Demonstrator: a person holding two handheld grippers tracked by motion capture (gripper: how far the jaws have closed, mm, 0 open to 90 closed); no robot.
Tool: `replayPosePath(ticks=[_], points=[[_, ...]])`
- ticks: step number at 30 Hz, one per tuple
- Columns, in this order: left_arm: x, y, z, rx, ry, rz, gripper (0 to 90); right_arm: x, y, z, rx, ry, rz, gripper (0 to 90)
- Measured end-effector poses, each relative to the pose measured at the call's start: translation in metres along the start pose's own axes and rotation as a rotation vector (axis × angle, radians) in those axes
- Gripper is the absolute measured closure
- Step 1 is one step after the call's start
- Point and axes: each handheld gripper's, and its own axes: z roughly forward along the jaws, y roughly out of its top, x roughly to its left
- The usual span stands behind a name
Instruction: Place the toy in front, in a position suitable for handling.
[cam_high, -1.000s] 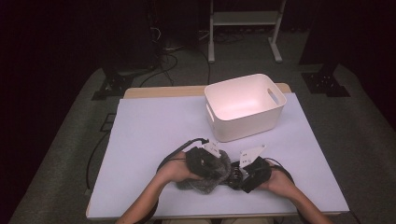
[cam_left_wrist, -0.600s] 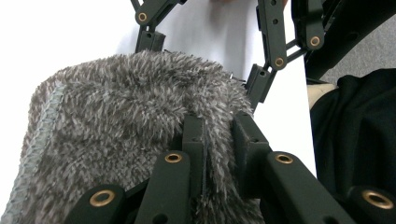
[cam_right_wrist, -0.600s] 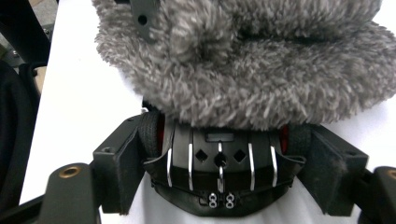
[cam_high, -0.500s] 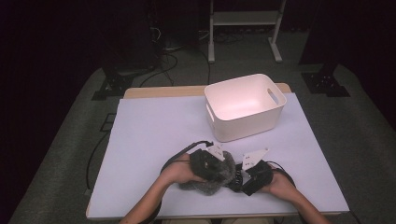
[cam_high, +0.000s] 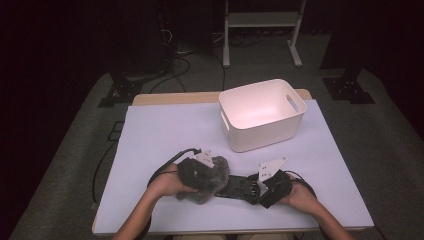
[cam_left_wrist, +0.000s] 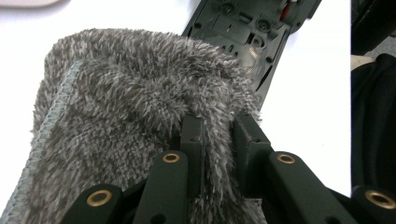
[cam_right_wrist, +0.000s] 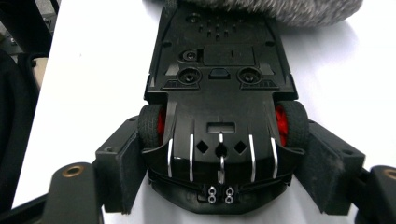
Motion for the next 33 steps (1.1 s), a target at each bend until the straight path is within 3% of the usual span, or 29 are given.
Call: replayPosePath(ticks=[7,12,19,22,33], points=[[-0.004,0.010,0.013,-0.014,-0.055,0.021,75.7,-0.002,0.004,-0.002,-0.018,-0.005,0.025,21.8],[-0.009,0.011,0.016,-0.014,-0.054,0.025,75.2,0.001,0.002,-0.001,0.003,-0.041,0.042,18.5],[-0.013,0.010,0.016,-0.024,-0.057,0.033,75.1,0.007,0.000,-0.001,0.015,-0.076,0.007,19.7],[-0.013,0.013,0.017,-0.014,-0.061,0.044,75.1,0.005,0.000,-0.001,0.010,-0.066,-0.001,20.1],[-0.025,0.057,0.040,-0.005,-0.105,0.132,75.2,0.002,-0.006,0.002,0.006,-0.045,0.001,20.9]])
